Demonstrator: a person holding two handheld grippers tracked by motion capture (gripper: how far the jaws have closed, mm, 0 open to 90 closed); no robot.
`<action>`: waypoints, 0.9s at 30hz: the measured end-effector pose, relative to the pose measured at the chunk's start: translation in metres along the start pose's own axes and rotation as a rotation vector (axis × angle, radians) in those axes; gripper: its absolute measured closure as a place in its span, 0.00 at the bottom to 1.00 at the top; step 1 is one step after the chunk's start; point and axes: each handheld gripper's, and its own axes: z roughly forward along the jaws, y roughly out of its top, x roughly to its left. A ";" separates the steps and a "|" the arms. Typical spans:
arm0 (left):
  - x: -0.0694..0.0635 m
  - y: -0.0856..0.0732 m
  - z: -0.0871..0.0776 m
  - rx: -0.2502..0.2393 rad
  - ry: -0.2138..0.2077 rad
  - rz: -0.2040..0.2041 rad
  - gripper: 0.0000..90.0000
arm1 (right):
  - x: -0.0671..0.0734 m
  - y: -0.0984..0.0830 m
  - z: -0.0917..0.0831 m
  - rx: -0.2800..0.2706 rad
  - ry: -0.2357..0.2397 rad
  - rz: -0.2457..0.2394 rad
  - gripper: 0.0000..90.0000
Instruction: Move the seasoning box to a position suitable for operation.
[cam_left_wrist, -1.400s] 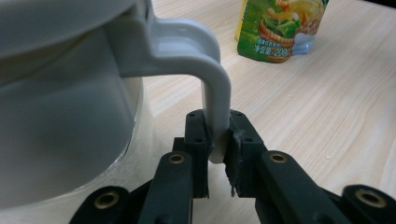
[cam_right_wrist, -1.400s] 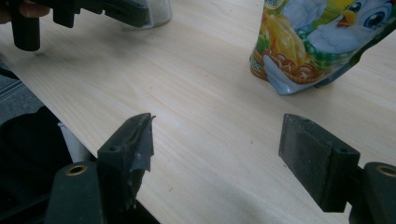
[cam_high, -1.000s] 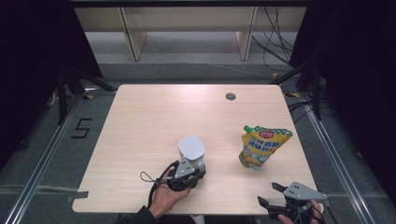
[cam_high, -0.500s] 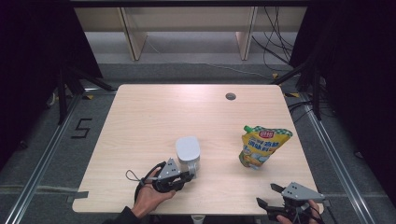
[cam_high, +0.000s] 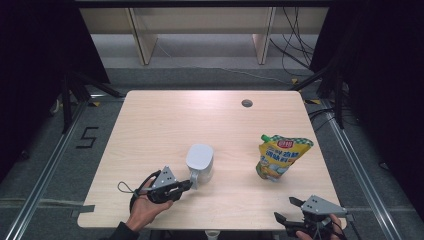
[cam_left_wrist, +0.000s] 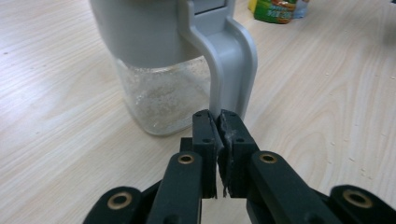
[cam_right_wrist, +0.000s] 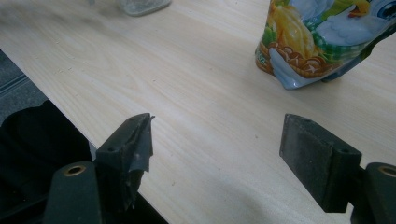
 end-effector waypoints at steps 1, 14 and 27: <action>0.000 -0.001 0.000 -0.003 0.007 -0.021 0.95 | 0.000 0.000 0.001 0.000 0.019 0.005 0.29; -0.016 0.010 0.001 -0.028 0.086 -0.144 0.45 | 0.003 0.000 0.002 0.033 0.010 0.021 0.29; -0.010 0.011 0.005 -0.032 0.183 -0.092 0.75 | 0.004 0.001 0.004 0.033 0.021 0.002 0.28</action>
